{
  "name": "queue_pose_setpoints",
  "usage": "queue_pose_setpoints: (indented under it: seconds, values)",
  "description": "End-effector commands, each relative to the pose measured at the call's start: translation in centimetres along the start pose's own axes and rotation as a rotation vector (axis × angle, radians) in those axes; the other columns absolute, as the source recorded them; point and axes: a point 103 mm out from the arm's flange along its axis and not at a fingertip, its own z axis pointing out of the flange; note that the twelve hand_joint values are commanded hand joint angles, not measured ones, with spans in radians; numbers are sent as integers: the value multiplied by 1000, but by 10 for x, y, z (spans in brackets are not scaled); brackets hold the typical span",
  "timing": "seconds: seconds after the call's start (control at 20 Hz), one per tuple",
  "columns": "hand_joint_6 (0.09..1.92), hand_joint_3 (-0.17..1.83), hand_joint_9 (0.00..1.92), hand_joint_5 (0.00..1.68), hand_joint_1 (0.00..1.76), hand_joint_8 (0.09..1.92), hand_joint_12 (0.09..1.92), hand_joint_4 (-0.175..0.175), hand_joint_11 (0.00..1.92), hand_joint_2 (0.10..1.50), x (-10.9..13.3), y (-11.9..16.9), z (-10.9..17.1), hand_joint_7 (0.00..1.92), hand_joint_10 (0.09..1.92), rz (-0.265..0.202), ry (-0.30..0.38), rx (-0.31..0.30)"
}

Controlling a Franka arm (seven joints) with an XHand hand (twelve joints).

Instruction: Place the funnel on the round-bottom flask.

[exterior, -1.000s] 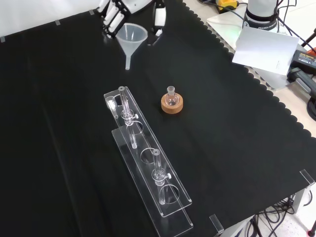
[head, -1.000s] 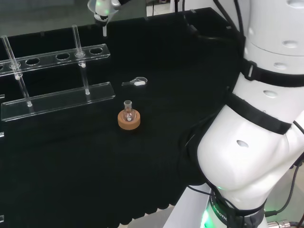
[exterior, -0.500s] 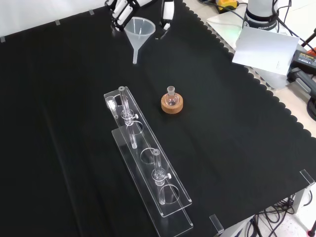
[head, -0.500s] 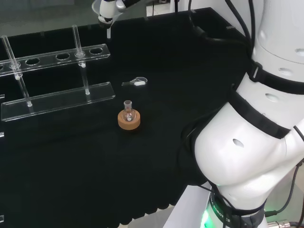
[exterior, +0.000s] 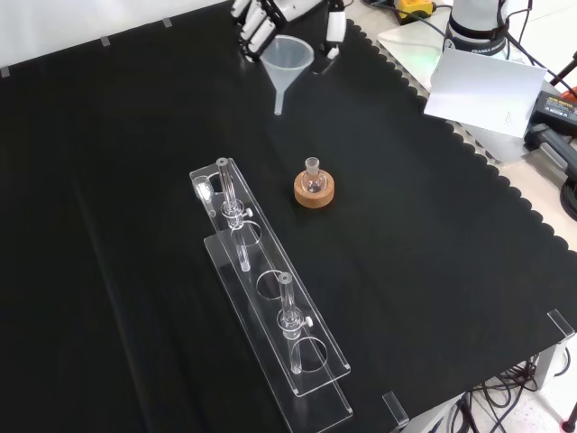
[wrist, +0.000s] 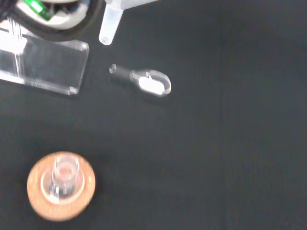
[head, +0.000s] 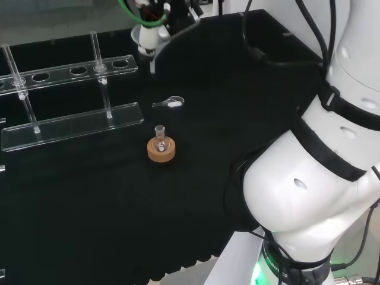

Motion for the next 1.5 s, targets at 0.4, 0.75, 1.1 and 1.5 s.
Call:
queue_pose_setpoints:
  seconds: [0.4,0.75,1.1,1.5]
  values:
    - [612,622,876,616,873,685,1321,0,506,709,25,-18,57,625,503,35,21,75]
    - [618,624,880,615,871,688,1314,-1,513,709,34,-17,72,627,503,25,27,100]
    - [624,625,883,616,872,690,1311,0,517,709,38,-15,86,629,502,25,17,122]
    - [631,626,884,619,872,691,1308,1,519,709,50,-4,98,630,501,4,19,131]
